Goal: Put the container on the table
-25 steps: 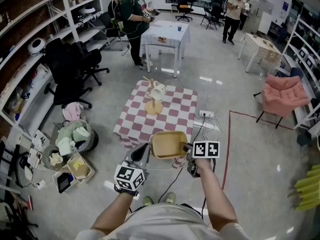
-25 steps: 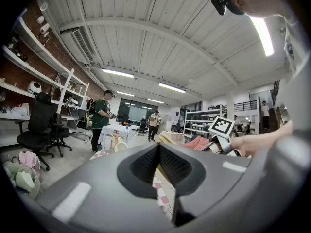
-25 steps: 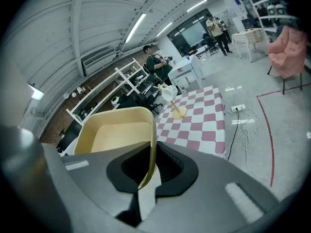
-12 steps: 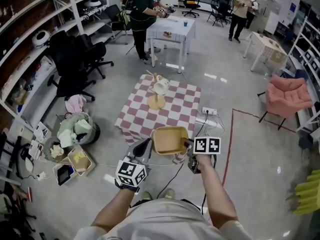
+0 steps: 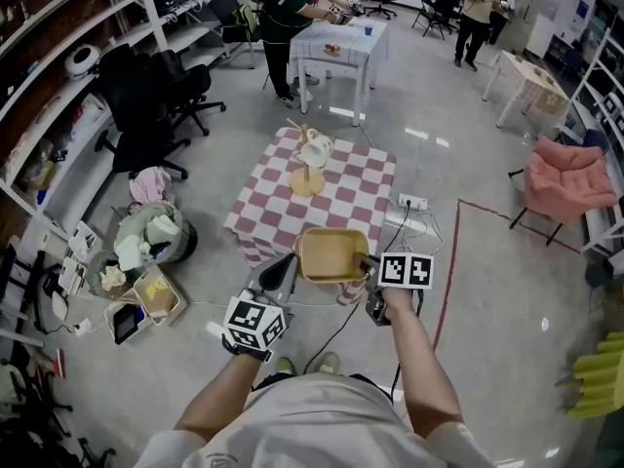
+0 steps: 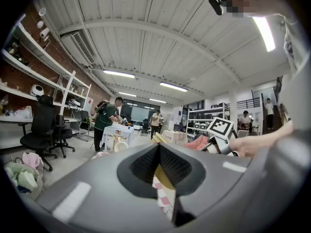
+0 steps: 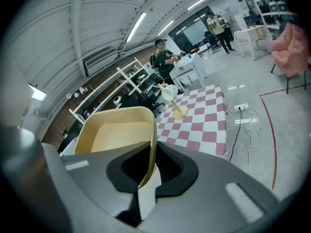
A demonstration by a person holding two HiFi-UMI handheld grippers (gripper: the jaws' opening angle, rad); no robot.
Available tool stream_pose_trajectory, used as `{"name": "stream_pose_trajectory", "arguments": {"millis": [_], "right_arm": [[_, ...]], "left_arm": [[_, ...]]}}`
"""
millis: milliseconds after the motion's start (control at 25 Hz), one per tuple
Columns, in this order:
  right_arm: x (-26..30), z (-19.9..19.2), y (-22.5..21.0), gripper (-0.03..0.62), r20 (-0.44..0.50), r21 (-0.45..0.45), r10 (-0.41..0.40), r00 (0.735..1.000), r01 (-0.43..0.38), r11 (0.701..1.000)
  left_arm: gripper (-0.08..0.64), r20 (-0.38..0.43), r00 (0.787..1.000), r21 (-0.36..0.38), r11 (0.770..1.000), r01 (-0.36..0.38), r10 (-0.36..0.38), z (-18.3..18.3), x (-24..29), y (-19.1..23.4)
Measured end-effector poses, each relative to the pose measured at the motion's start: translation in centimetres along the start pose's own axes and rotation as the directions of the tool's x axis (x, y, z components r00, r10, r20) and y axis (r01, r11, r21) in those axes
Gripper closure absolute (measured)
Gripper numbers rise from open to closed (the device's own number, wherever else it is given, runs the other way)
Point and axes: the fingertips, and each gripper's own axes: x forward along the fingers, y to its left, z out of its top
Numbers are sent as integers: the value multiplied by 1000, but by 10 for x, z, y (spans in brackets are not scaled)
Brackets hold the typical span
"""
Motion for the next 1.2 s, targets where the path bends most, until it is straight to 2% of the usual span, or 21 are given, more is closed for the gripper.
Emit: {"name": "stream_pose_trajectory", "arguments": {"millis": [680,920,1200], "right_arm": [[10,3,-32,568,-23,37,-16,1000,17,999],[37,9,-33,566,-46,40,-22,999,24,999],[79,29,-30,568,-60,39,-53,997,56,998]], "left_arm": [[554,-46,998,-2,999,-35,35,-11,20,-4],[554,-53,997,-23,998,-52,51,-17,29,22],[554,-49,997,-48,997,-55,53,-19,51,73]]}}
